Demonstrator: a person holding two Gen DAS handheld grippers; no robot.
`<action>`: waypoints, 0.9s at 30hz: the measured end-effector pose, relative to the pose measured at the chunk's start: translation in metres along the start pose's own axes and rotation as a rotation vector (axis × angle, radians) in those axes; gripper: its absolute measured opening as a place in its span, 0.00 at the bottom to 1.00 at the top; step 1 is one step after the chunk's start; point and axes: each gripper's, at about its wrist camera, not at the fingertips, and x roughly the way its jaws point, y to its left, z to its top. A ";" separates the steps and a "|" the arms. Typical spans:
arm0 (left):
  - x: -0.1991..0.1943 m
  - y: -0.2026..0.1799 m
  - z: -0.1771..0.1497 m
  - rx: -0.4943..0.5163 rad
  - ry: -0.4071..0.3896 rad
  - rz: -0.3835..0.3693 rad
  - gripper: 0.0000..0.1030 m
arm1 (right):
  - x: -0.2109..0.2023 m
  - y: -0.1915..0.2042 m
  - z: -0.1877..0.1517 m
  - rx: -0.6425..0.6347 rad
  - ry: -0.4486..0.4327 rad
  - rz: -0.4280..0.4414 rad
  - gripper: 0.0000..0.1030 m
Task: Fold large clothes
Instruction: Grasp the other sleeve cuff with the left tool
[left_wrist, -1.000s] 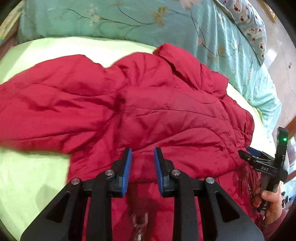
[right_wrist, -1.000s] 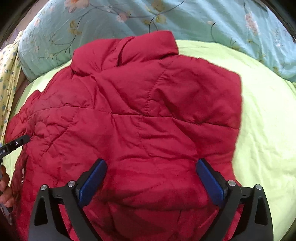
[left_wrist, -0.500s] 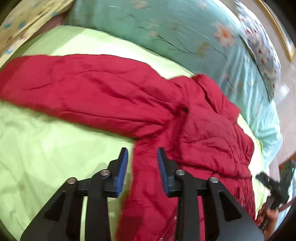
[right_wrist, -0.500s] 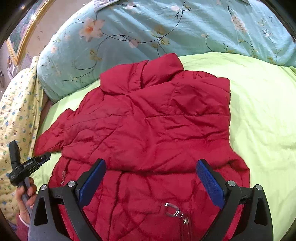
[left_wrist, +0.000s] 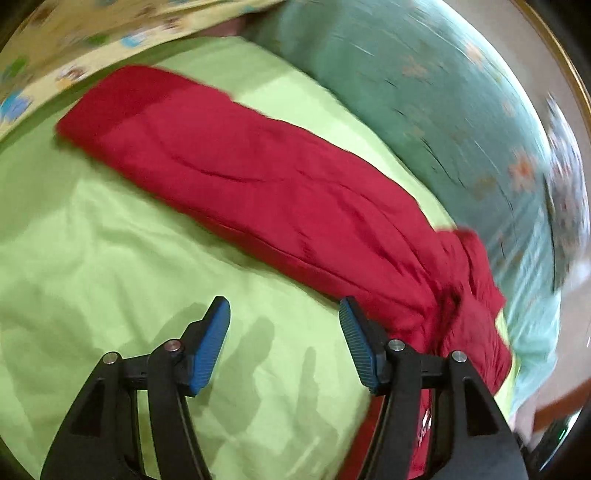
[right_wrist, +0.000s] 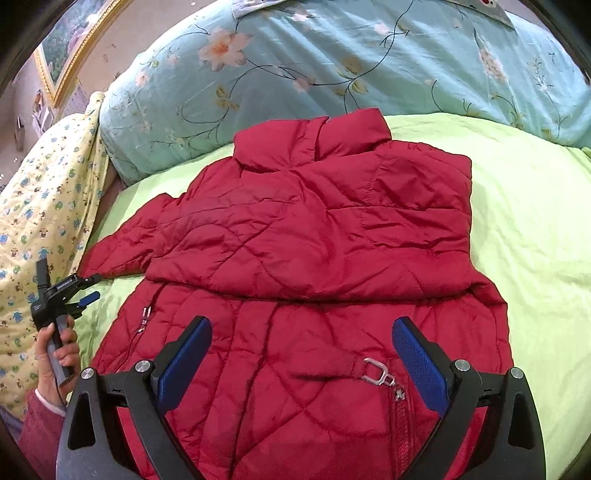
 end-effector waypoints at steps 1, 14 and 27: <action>0.002 0.012 0.007 -0.045 -0.005 0.006 0.59 | -0.001 0.000 -0.001 0.004 -0.003 0.005 0.96; 0.030 0.078 0.077 -0.209 -0.115 0.009 0.59 | -0.008 0.015 -0.012 -0.027 -0.008 0.011 0.96; -0.020 0.019 0.079 0.011 -0.195 -0.088 0.12 | -0.004 0.004 -0.013 0.007 -0.006 0.035 0.96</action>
